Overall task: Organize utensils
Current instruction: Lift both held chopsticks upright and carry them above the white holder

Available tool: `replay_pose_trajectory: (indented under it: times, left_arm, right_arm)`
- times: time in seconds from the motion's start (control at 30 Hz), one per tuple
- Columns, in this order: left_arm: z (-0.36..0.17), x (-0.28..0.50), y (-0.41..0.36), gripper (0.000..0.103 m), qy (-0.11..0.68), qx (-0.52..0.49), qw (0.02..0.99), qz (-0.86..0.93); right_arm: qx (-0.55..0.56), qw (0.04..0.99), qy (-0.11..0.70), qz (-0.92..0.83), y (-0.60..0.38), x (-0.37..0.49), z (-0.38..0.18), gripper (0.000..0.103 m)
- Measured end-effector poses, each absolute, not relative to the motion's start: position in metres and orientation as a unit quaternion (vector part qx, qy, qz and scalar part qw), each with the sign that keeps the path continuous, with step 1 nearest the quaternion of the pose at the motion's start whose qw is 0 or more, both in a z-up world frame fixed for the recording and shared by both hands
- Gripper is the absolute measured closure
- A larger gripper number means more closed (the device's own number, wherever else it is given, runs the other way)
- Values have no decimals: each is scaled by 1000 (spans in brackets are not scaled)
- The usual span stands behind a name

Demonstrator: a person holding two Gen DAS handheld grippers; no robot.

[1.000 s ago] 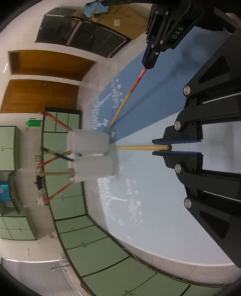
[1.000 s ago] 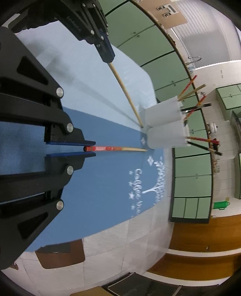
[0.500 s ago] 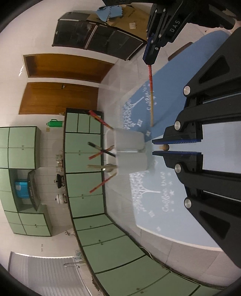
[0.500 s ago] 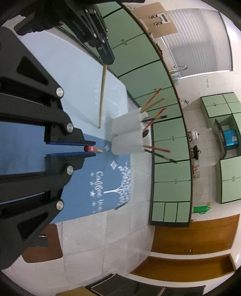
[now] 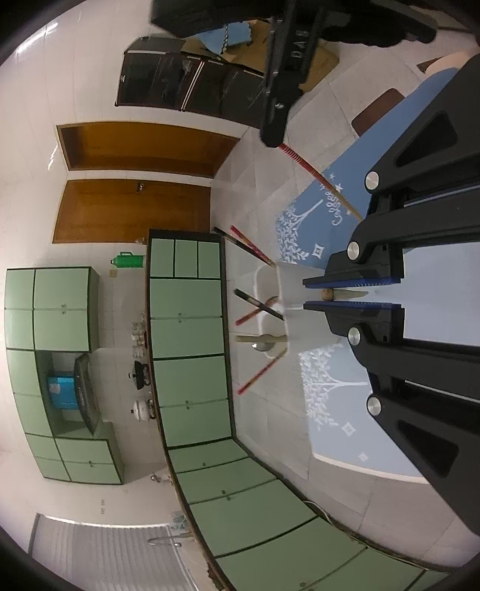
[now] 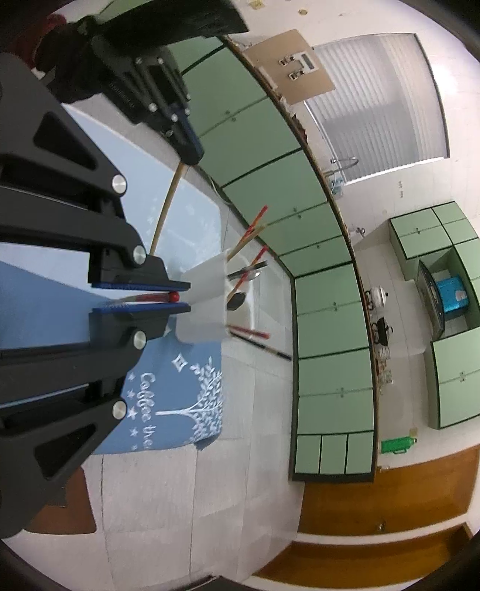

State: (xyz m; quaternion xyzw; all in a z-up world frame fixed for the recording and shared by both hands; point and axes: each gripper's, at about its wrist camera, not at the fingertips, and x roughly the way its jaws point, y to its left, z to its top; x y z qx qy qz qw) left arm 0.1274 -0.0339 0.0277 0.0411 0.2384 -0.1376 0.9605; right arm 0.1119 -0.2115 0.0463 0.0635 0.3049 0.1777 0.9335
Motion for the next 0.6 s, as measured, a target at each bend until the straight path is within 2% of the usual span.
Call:
replay_pose_trajectory:
  times: [0.23,0.6]
  left_arm:
    - [50,126,-37,97,211,53,965,-143]
    - [124,119,-20,97,123,67,982,-130]
  right_arm:
    - [40,942,277,186,-209,125,85,98]
    - [27,961,201,188,-209,148,157,98]
